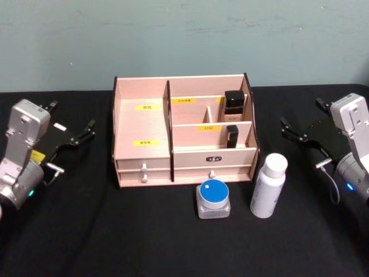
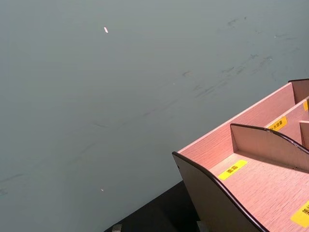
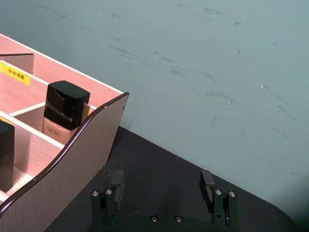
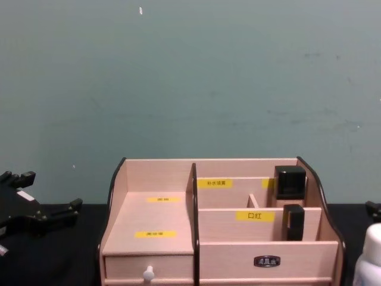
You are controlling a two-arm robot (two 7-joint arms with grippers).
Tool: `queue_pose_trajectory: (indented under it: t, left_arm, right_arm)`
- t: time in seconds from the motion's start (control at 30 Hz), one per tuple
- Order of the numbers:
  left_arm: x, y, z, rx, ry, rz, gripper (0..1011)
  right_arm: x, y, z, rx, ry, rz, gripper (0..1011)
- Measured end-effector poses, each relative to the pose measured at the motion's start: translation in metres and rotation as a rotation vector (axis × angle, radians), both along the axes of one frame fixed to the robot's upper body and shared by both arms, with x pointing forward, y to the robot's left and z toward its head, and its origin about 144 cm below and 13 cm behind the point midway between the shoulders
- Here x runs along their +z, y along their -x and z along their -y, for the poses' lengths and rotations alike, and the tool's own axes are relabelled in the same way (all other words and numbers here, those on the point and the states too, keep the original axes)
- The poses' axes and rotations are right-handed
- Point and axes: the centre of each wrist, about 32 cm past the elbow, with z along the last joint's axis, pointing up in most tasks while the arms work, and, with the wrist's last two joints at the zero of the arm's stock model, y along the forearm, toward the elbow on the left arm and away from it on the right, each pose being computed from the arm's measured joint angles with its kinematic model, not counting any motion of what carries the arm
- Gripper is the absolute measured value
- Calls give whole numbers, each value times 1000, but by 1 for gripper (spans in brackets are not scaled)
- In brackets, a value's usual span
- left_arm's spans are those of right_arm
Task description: Pick up the facial cleanser and watermelon frost from the table and place them into the tiered storage box.
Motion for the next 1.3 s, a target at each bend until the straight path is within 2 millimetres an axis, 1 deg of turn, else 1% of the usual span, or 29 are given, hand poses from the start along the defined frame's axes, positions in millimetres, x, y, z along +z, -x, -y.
queue_pose_trajectory:
  t: [1.2, 1.3]
  left_arm:
    - [0, 0, 0, 0, 0, 0, 1001]
    - [0, 0, 0, 0, 0, 0, 1001]
  right_arm:
    - [0, 0, 0, 0, 0, 0, 1003]
    - [0, -3, 2, -9, 8, -10, 1003]
